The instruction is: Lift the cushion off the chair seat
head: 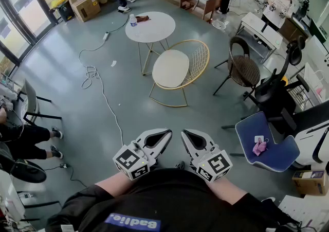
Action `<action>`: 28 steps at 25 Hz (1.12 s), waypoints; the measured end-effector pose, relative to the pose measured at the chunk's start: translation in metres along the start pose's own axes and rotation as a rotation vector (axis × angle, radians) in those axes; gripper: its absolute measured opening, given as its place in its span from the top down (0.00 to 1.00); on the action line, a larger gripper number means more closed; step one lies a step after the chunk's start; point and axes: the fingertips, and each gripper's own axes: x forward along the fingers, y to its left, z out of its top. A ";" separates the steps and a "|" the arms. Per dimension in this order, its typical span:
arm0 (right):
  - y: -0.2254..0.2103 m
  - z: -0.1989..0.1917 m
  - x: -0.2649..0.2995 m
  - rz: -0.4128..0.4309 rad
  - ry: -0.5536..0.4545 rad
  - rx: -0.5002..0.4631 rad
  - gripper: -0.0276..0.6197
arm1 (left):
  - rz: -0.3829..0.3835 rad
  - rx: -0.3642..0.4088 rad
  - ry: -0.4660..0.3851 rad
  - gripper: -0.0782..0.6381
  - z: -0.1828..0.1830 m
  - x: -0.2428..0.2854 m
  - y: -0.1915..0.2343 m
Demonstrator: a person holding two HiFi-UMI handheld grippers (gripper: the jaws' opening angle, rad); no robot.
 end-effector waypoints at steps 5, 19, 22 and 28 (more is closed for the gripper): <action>-0.003 0.003 -0.001 -0.001 -0.004 -0.011 0.92 | 0.002 0.002 0.000 0.87 -0.001 0.000 0.001; -0.014 0.003 0.000 0.014 -0.015 0.011 0.92 | 0.030 0.000 0.006 0.87 -0.001 0.010 0.005; -0.023 0.002 -0.003 0.009 -0.024 0.025 0.91 | 0.046 0.000 0.007 0.87 -0.004 0.015 0.007; -0.042 -0.002 -0.001 0.026 -0.019 0.029 0.91 | 0.092 -0.011 -0.005 0.87 -0.007 0.026 0.014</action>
